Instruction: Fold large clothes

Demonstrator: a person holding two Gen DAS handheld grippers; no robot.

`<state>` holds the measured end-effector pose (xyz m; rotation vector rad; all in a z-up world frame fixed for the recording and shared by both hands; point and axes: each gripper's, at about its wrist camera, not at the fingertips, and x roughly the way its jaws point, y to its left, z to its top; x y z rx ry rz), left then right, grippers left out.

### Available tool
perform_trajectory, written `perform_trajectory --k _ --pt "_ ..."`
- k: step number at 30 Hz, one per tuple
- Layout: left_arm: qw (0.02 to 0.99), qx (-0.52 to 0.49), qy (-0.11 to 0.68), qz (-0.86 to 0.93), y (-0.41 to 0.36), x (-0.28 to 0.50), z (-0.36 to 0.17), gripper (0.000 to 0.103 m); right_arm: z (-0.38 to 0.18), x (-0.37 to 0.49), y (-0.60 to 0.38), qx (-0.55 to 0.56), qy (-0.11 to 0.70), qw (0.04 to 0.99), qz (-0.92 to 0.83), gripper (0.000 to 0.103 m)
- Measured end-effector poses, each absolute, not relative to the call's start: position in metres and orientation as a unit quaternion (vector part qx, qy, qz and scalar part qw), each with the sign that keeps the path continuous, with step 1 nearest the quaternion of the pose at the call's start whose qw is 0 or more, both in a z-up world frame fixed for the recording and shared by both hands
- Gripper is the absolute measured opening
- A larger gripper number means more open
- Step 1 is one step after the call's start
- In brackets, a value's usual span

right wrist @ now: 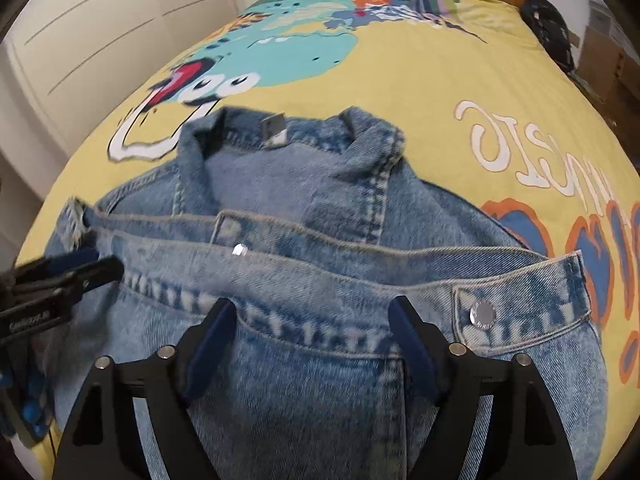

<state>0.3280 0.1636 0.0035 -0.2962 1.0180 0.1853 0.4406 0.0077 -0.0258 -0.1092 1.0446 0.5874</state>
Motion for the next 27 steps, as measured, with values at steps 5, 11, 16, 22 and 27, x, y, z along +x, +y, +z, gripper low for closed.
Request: perform_trajectory --k 5,11,16,22,27 --pt "0.868 -0.139 0.469 0.091 0.155 0.309 0.026 0.061 -0.006 0.435 -0.003 -0.029 0.477 0.838 0.264 0.080" --pt "0.877 -0.150 0.451 0.073 0.128 0.291 0.043 0.061 0.031 0.397 -0.042 -0.036 0.442 0.859 0.257 0.080" --pt "0.873 -0.148 0.459 0.072 0.109 0.271 0.039 0.062 0.032 0.367 -0.086 -0.055 0.444 0.863 0.232 0.080" --pt "0.865 -0.155 0.469 0.089 0.104 0.244 0.032 0.062 0.021 0.342 -0.130 -0.047 0.459 0.862 0.213 0.080" --pt "0.851 -0.153 0.489 0.114 0.115 0.224 0.018 0.062 0.006 0.329 -0.148 -0.047 0.476 0.854 0.206 0.080"
